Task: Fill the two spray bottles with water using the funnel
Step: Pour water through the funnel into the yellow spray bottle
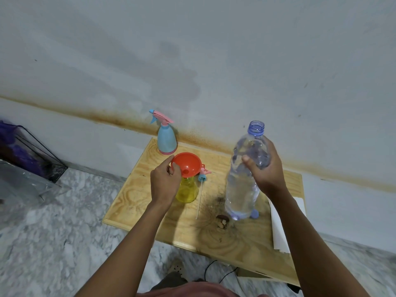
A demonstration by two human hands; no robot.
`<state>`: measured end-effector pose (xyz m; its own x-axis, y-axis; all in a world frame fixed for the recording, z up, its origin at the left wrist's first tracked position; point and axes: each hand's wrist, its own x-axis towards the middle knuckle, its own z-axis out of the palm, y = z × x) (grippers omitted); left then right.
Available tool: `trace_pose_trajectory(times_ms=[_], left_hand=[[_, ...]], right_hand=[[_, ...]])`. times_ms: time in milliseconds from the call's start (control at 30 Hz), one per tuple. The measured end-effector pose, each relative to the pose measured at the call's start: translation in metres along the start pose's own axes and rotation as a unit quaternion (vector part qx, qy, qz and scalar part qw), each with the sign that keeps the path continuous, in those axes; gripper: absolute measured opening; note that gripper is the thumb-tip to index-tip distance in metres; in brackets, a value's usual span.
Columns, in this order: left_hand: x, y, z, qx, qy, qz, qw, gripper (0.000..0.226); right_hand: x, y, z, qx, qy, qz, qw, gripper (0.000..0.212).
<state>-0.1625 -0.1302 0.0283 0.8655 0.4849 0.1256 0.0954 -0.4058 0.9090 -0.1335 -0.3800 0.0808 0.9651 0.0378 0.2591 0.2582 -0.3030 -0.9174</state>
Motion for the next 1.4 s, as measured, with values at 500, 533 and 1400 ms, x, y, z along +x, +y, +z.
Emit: trace_pose_trajectory(times_ms=[500, 533, 1400], left_hand=[[0.001, 0.001, 0.002, 0.005, 0.004, -0.007, 1.000, 0.033], [0.002, 0.000, 0.002, 0.004, 0.003, -0.008, 1.000, 0.033], [0.000, -0.009, 0.004, -0.007, 0.011, -0.014, 1.000, 0.035]], right_hand=[[0.022, 0.037, 0.033, 0.019, 0.173, 0.019, 0.984, 0.071], [0.021, 0.041, 0.034, 0.022, 0.188, 0.020, 0.982, 0.072], [-0.036, 0.006, 0.108, -0.047, 0.001, 0.147, 0.988, 0.027]])
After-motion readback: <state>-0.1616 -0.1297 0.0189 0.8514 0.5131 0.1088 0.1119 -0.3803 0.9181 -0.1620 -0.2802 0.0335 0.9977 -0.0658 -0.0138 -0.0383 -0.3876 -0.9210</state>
